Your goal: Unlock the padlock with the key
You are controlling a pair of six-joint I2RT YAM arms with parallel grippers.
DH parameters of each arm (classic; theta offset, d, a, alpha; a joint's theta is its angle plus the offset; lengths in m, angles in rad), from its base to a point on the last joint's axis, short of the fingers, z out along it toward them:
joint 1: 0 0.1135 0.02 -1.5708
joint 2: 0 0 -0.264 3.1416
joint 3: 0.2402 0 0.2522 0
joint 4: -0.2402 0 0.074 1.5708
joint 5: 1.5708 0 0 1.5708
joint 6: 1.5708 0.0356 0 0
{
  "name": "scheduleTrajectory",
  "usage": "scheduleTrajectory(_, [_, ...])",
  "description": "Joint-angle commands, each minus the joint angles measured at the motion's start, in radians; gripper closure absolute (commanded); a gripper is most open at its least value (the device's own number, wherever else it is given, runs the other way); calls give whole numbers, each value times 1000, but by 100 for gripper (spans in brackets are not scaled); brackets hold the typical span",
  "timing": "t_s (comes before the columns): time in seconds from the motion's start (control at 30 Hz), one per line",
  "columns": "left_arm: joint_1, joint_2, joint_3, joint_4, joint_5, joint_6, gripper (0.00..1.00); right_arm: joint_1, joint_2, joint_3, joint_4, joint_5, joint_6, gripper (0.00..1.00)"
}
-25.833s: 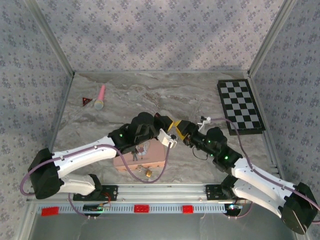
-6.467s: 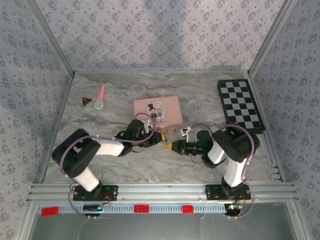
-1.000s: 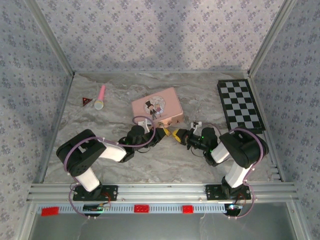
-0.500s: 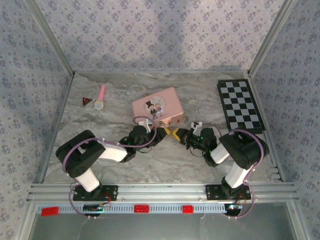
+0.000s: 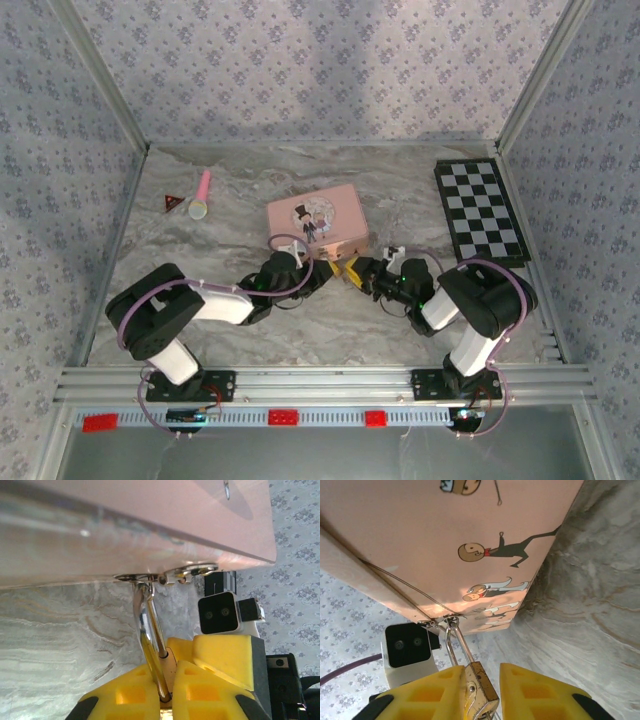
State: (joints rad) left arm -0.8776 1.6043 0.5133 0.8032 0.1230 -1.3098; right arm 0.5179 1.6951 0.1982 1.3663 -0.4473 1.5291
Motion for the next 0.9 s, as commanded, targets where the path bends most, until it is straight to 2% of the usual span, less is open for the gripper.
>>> scheduleTrajectory(0.0, [6, -45, 45, 113, 13, -1, 100, 5, -21, -26, -28, 37, -17, 68])
scheduleTrajectory(0.3, [23, -9, 46, 157, 23, -42, 100, 65, 17, -66, 27, 71, -3, 65])
scheduleTrajectory(0.43, [27, -6, 33, 170, 23, -48, 100, 106, -23, -64, 26, 103, -7, 63])
scheduleTrajectory(0.6, [28, -6, 26, 178, 24, -51, 100, 103, -67, -74, 9, 128, -3, 62])
scheduleTrajectory(0.87, [28, -4, 21, 191, 28, -54, 100, 112, -63, -62, 27, 128, 9, 75])
